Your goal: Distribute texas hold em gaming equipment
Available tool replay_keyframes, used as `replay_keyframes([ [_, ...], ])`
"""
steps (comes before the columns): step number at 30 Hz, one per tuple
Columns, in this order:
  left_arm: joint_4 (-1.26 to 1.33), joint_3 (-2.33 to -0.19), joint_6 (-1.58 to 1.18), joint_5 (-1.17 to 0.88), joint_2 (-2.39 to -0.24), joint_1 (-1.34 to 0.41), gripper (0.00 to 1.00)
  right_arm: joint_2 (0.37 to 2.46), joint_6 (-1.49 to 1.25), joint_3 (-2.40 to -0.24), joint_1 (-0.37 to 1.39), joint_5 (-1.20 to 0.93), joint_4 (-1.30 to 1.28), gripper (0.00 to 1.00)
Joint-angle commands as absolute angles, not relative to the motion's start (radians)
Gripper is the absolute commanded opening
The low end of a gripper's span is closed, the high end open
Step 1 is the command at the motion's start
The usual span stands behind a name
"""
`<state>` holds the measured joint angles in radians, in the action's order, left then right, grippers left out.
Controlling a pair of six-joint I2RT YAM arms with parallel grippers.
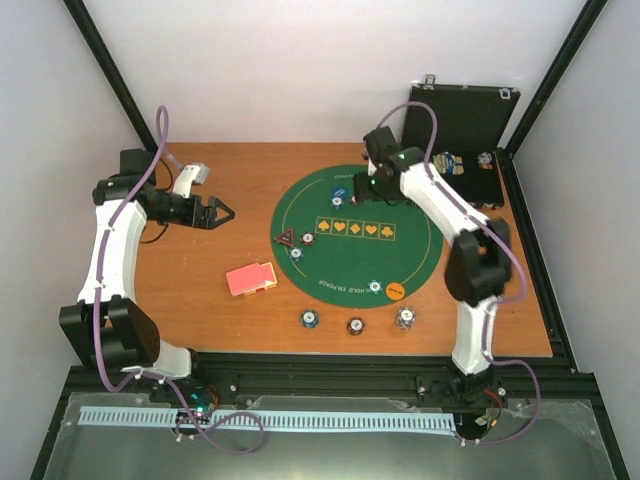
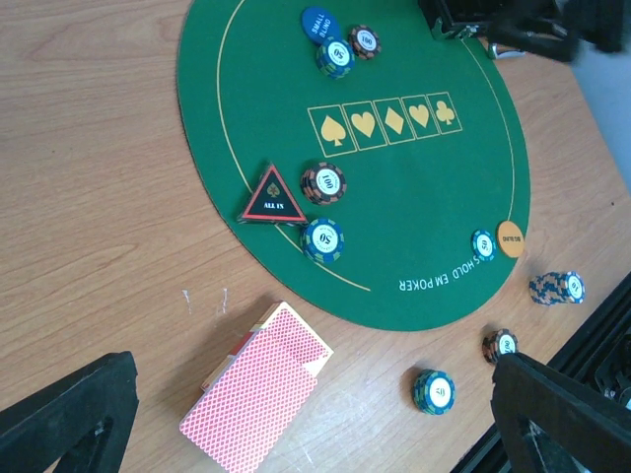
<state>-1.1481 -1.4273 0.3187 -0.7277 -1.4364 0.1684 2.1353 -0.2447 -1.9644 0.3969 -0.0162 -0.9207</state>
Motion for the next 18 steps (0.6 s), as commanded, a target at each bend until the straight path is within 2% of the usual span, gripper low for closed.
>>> replay_keyframes([
  [1,-1.175,-1.429,0.348,-0.740,-1.392,0.173,1.00,1.846,-0.294,-1.603,0.527,0.033,-0.817,0.68],
  [4,-1.174,-1.419,0.341,-0.746,-1.380,0.173,1.00,1.687,-0.360,-1.347,0.636,0.061,-0.767,0.71],
  [9,-1.169,-1.400,0.338,-0.732,-1.374,0.173,1.00,1.486,-0.508,-1.060,0.793,0.084,-0.720,0.75],
  [13,-1.169,-1.392,0.338,-0.729,-1.366,0.173,1.00,1.389,-0.591,-0.946,0.885,0.097,-0.710,0.80],
  [18,-1.167,-1.385,0.334,-0.731,-1.359,0.173,1.00,1.360,-0.644,-0.884,0.965,0.088,-0.704,0.81],
])
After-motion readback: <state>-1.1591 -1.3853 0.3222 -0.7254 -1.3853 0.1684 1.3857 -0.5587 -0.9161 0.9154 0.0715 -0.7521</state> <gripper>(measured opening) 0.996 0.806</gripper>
